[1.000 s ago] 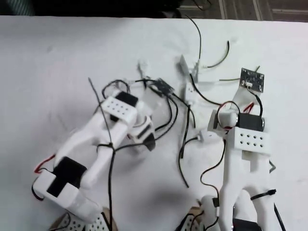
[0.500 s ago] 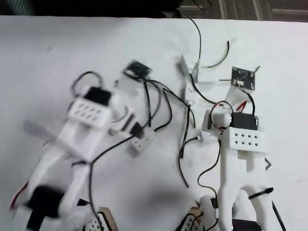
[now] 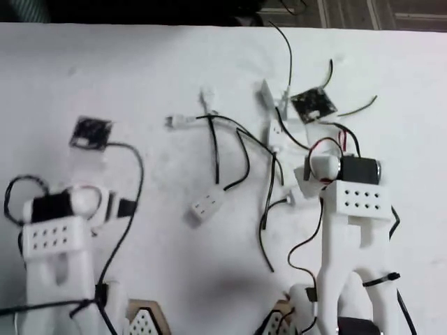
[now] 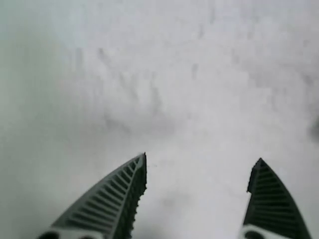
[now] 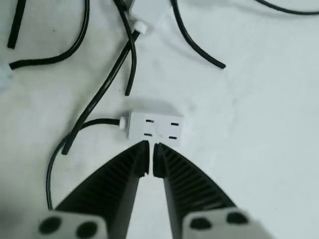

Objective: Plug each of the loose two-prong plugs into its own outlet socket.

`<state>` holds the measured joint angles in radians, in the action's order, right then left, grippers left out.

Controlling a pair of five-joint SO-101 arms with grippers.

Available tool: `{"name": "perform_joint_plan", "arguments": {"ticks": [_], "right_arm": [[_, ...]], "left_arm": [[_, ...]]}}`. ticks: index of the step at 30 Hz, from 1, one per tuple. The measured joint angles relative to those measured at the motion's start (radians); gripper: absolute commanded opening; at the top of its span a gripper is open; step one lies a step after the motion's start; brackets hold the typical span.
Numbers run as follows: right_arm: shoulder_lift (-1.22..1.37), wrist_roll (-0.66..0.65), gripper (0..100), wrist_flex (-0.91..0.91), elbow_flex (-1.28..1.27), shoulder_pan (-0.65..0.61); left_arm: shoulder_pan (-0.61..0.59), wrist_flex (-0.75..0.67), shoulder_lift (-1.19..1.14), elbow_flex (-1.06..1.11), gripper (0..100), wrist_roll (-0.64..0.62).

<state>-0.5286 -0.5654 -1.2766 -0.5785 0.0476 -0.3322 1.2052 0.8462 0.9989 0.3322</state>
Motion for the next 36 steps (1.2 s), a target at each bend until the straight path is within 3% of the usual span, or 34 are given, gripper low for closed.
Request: {"name": "perform_joint_plan", "arguments": {"ticks": [7, 13, 18, 36], "right_arm": [[0.238, -0.06, 2.5, 0.0, 0.112, -0.107], [0.43, -0.061, 4.4, 0.0, 0.313, -0.222], [0.626, 0.061, 14.2, 0.021, 0.516, -0.321], [1.45, 0.091, 13.9, 0.029, 1.332, -0.35]], "left_arm": [[-0.035, -0.109, 0.222, 0.259, 32, 0.005], [-0.035, -0.123, 0.371, 0.379, 32, 0.006], [-0.037, -0.123, 0.45, 0.417, 32, 0.006], [-0.043, -0.123, 0.471, 0.42, 32, 0.006]]}}
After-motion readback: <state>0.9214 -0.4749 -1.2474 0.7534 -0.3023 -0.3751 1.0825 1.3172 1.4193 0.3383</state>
